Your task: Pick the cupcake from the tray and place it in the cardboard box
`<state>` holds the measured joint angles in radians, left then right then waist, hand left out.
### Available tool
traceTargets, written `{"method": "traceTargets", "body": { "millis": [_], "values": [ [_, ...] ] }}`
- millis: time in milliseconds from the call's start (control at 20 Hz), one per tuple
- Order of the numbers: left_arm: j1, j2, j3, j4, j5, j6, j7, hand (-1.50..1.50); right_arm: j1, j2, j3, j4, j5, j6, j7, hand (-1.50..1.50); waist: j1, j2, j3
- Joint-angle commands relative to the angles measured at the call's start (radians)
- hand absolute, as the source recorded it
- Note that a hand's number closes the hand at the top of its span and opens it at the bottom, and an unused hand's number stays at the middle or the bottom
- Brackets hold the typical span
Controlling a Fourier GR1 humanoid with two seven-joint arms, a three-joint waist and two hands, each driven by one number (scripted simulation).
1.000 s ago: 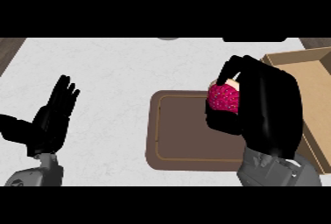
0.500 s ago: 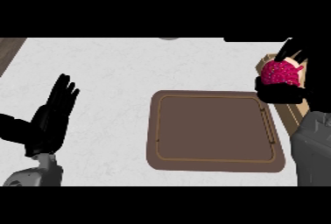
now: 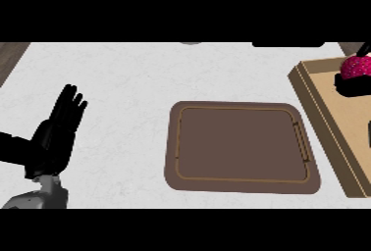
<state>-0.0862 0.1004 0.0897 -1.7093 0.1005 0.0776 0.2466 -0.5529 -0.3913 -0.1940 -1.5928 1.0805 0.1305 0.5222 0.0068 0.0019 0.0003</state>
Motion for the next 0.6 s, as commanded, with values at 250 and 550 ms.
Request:
{"method": "traceTargets", "body": {
  "millis": [250,550],
  "values": [
    [-0.003,0.009,0.013,0.040,0.012,-0.031,-0.052,0.00,-0.001,-0.138,-0.016,0.372,0.049,-0.037,-0.186,1.50,0.010,0.005,0.000],
    [0.012,-0.009,-0.026,-0.030,-0.003,-0.013,0.004,0.00,-0.018,-0.175,-0.053,0.631,0.005,0.100,-0.223,-1.50,0.018,0.003,0.001]
  ]
}}
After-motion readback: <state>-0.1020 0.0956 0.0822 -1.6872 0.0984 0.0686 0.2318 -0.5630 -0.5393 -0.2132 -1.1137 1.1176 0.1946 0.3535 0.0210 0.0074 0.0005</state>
